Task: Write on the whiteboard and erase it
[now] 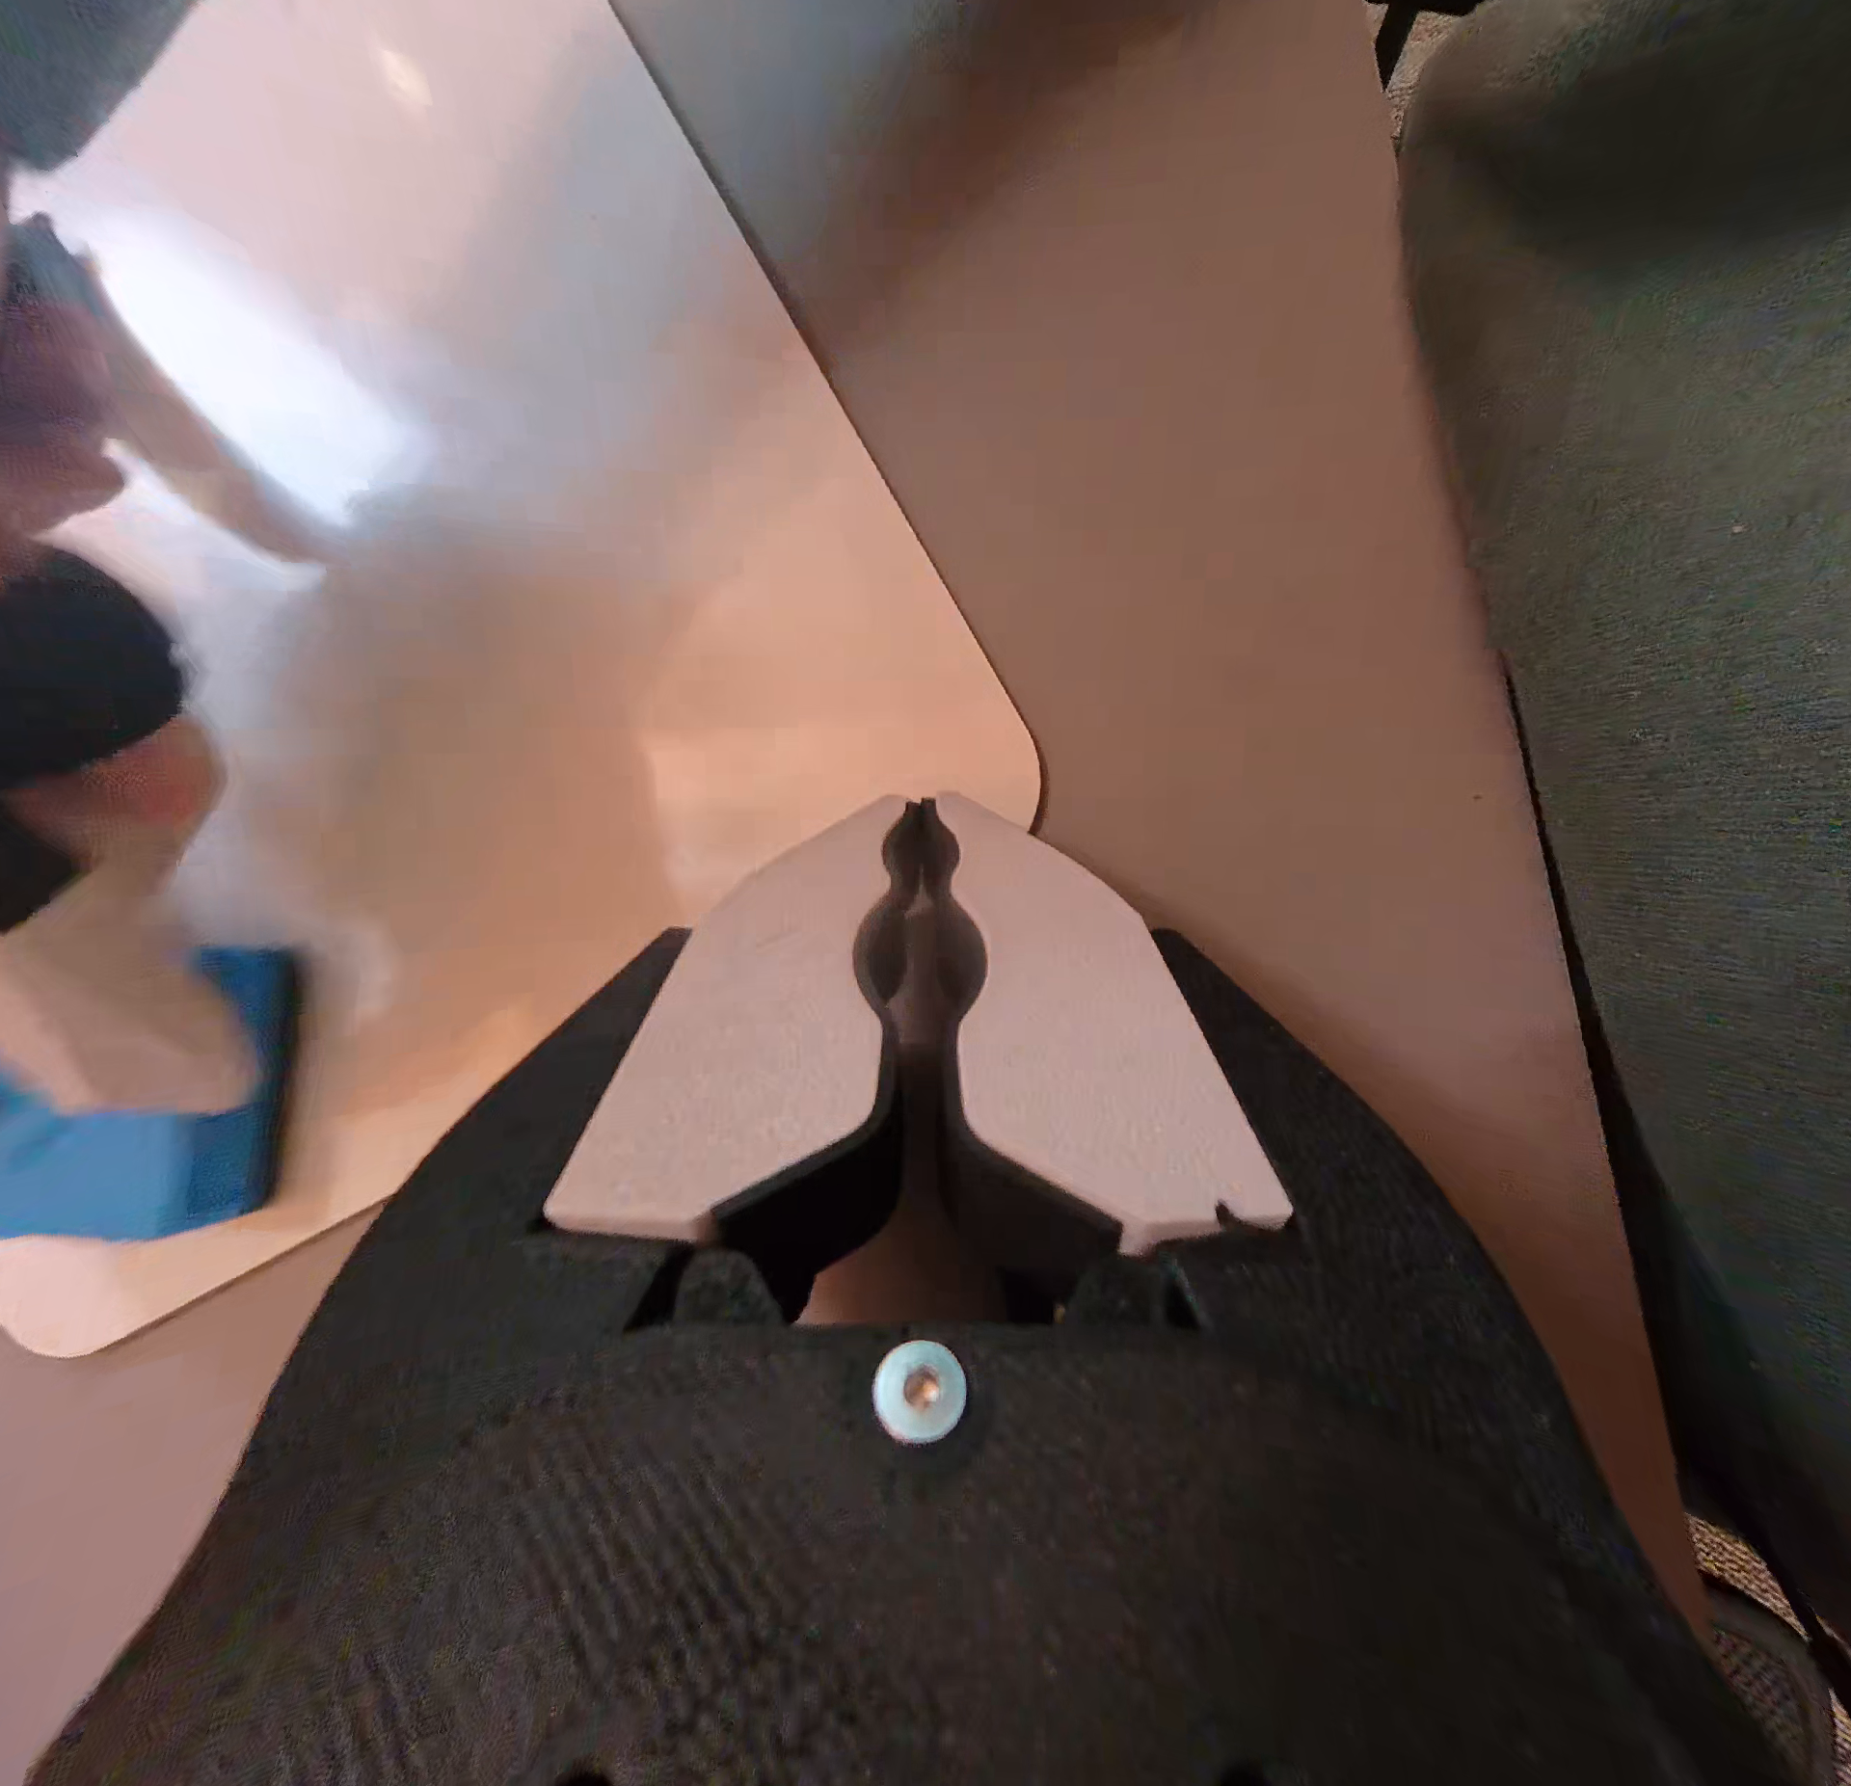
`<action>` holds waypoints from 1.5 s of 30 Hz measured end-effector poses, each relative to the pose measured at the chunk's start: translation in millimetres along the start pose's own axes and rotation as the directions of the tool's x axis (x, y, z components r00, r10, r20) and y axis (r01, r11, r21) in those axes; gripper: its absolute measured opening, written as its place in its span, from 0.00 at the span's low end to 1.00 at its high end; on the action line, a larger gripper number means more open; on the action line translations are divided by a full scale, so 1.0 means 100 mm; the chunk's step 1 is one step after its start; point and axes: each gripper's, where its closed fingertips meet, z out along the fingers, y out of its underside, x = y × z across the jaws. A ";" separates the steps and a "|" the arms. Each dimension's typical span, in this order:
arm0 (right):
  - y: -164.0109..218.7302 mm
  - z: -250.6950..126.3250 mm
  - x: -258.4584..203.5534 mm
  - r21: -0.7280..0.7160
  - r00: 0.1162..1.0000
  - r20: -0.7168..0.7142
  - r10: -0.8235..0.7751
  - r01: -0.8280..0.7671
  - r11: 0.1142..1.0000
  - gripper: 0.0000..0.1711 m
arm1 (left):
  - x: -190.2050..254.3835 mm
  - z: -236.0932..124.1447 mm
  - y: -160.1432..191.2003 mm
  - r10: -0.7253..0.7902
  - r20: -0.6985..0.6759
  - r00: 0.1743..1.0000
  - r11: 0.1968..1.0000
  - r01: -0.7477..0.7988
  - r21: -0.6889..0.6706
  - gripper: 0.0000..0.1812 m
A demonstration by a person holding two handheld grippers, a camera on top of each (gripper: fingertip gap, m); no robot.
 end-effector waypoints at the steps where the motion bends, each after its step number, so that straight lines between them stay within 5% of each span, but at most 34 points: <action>1: 0.04 -0.03 -0.30 0.004 0.997 0.066 -0.041 0.041 0.999 0.27 | 0.00 0.00 0.00 0.000 -0.001 1.000 1.000 0.000 0.000 0.01; 3: 0.12 -0.10 -0.77 0.021 0.985 0.119 -0.124 0.122 0.992 0.27 | 0.01 0.00 0.00 -0.005 -0.012 1.000 1.000 0.005 0.002 0.00; 5: 0.17 -0.14 -0.75 0.013 0.991 0.089 -0.098 0.097 0.995 0.27 | 0.02 0.00 0.00 -0.006 -0.023 1.000 1.000 0.006 0.006 0.00; 10: 0.43 -0.35 0.69 0.055 0.937 -0.232 0.261 -0.255 0.965 0.27 | 0.03 0.01 -0.01 -0.007 -0.027 1.000 1.000 0.007 0.009 0.00; 12: 0.66 -0.54 0.88 0.074 0.890 -0.290 0.352 -0.346 0.936 0.27 | 0.02 0.00 0.00 -0.013 -0.017 1.000 1.000 0.013 0.007 0.00; 17: 0.43 -0.36 -0.58 0.003 0.989 -0.084 0.118 -0.118 0.993 0.27 | 0.02 0.00 0.01 -0.015 -0.024 1.000 1.000 0.015 0.004 0.00; 19: 0.43 -0.36 -0.66 -0.029 0.993 -0.093 0.074 -0.077 0.997 0.27 | 0.06 0.00 -0.01 -0.012 -0.042 0.999 1.000 0.012 0.008 0.00; 25: 1.34 -1.10 1.08 0.058 0.770 -0.409 0.490 -0.514 0.856 0.28 | 0.02 0.01 -0.01 -0.011 -0.018 1.000 1.000 0.012 0.011 0.00; 27: 1.40 -1.15 0.89 0.017 0.789 -0.403 0.464 -0.500 0.866 0.28 | 0.02 0.01 0.00 -0.009 -0.011 1.000 1.000 0.009 0.006 0.00; 31: 1.04 -0.86 -0.38 -0.065 0.937 -0.234 0.260 -0.282 0.957 0.27 | 0.01 0.01 0.00 -0.021 -0.016 1.000 1.000 0.021 0.007 0.00; 34: 1.07 -0.89 -0.91 -0.061 0.949 -0.219 0.227 -0.246 0.967 0.28 | 0.01 0.00 0.00 -0.020 -0.016 1.000 1.000 0.020 0.008 0.00; 41: 2.29 -1.89 0.13 0.134 0.647 -0.494 0.580 -0.603 0.787 0.28 | 0.02 -0.01 0.01 -0.017 -0.009 1.000 1.000 0.017 -0.002 0.00; 43: 2.22 -1.84 0.16 0.119 0.662 -0.501 0.557 -0.585 0.802 0.28 | 0.02 -0.01 0.02 -0.022 -0.006 1.000 1.000 0.022 -0.003 0.00; 45: 1.81 -1.50 0.04 0.057 0.769 -0.432 0.472 -0.499 0.865 0.28 | 0.02 -0.01 0.02 -0.031 -0.012 0.999 1.000 0.031 -0.004 0.00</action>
